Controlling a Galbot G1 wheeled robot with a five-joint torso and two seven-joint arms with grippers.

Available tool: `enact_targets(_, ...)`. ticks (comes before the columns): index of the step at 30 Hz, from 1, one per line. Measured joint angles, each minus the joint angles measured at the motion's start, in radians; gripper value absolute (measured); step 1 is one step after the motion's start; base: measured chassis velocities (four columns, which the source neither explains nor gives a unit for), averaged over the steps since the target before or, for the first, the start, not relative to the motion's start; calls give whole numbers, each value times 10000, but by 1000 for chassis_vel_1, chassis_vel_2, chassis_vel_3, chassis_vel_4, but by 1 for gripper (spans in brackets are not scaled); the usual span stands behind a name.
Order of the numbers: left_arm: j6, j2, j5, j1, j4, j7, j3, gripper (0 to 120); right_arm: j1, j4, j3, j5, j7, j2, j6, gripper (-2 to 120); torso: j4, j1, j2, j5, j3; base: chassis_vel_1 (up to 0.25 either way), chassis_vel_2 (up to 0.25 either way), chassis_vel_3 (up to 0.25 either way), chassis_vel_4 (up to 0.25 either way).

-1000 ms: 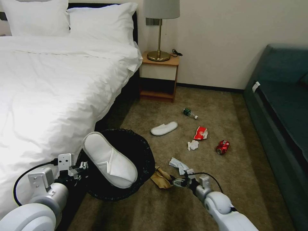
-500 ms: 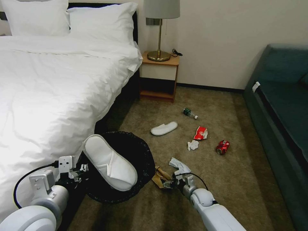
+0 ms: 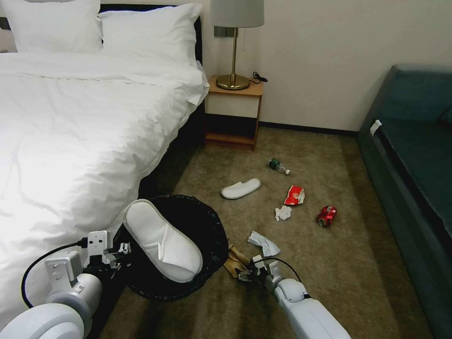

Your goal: Pick up the trash bin, then pick up the garbage on the floor and place it into the trash bin.

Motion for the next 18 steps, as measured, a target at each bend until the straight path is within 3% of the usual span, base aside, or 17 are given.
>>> enact_targets(5,0,8,0,-12,0,3,-3,2,-16,54,-7,-1,2,11,-1,73,0,0,0,0,0,0,0,0,0)
enact_targets(11,0,23,-3,-127,0,40,35,2,-53,195,-35,-86,59,26,-22,43,0,0,-1,0,0,0,0,0,0)
enact_targets(18,0,50,-37,-230,0,56,54,2,-29,131,-39,-104,126,72,-24,24,0,0,0,0,0,0,0,0,0)
